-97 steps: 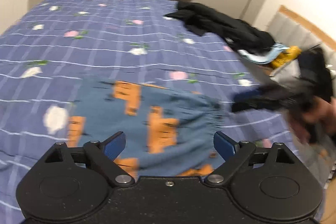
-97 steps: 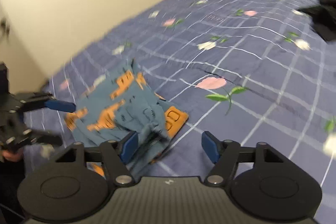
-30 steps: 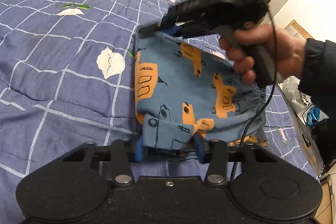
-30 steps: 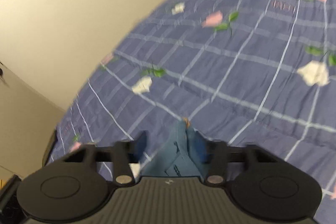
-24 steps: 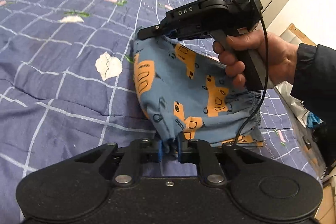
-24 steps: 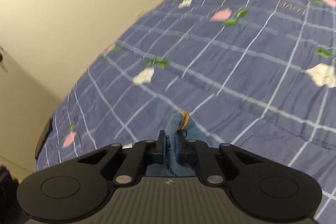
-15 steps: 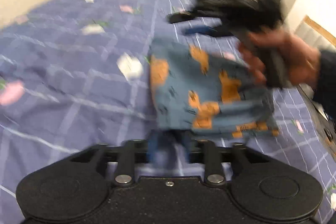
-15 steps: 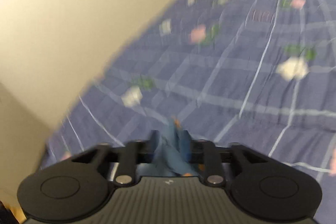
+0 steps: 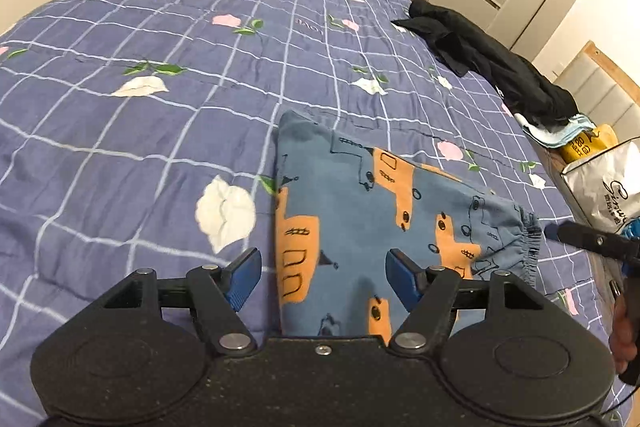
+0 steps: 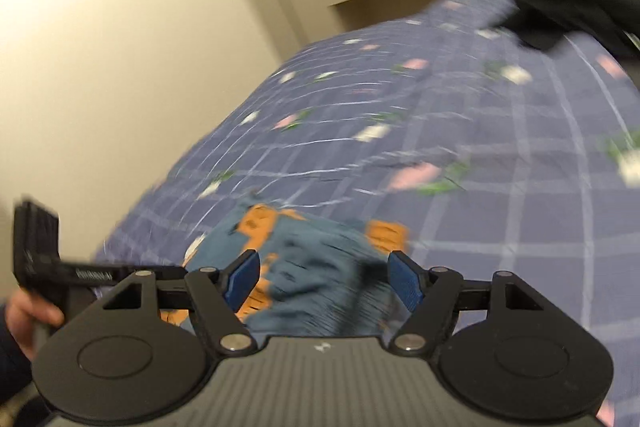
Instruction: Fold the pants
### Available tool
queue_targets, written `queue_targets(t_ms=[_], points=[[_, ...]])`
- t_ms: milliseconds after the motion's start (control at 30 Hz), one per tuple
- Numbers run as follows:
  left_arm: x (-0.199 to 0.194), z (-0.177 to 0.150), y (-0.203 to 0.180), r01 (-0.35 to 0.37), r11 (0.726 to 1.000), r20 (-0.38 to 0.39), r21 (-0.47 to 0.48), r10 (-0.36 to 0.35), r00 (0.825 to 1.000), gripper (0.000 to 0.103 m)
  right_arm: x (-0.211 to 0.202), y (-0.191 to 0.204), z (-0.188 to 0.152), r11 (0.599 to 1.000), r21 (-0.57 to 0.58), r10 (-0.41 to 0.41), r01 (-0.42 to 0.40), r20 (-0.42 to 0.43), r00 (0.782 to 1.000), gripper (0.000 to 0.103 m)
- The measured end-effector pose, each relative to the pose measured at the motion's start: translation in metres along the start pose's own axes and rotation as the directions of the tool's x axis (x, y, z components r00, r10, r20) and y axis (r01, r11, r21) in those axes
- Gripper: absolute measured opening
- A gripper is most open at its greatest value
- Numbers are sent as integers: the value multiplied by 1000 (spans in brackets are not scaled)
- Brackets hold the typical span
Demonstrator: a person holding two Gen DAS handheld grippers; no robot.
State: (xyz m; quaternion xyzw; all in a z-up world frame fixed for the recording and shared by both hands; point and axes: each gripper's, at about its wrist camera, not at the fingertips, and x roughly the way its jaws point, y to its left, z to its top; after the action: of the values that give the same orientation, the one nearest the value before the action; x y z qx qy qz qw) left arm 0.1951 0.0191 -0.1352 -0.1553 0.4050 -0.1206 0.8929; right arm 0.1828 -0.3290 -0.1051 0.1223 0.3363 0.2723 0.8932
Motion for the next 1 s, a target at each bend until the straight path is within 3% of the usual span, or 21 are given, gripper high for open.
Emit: queue_targets(t_ms=[133, 433, 567, 800, 833, 933, 1000], points=[[8, 2, -2, -8, 1000, -19, 9, 8, 1000, 71, -10, -28, -7, 991, 133, 2, -3, 12, 1000, 76], [25, 2, 0, 17, 1000, -66, -8, -17, 998, 73, 9, -64, -35, 923, 381, 46, -55, 31, 998, 77], [31, 4, 4, 59, 997, -63, -46, -62, 996, 82, 15, -69, -47, 896, 437, 60, -84, 69, 996, 80], [34, 4, 3, 94, 992, -48, -85, -99, 994, 83, 23, -61, -48, 904, 410, 95, -117, 73, 993, 82], [34, 4, 3, 94, 992, -49, -83, -99, 994, 81, 24, -60, -49, 907, 405, 97, -119, 74, 993, 78], [34, 2, 4, 96, 991, -55, -95, -101, 993, 71, 29, -60, -51, 894, 427, 117, -134, 64, 991, 45], [35, 3, 6, 98, 989, -59, -109, -105, 993, 62, 31, -60, -54, 895, 428, 109, -125, 62, 992, 44]])
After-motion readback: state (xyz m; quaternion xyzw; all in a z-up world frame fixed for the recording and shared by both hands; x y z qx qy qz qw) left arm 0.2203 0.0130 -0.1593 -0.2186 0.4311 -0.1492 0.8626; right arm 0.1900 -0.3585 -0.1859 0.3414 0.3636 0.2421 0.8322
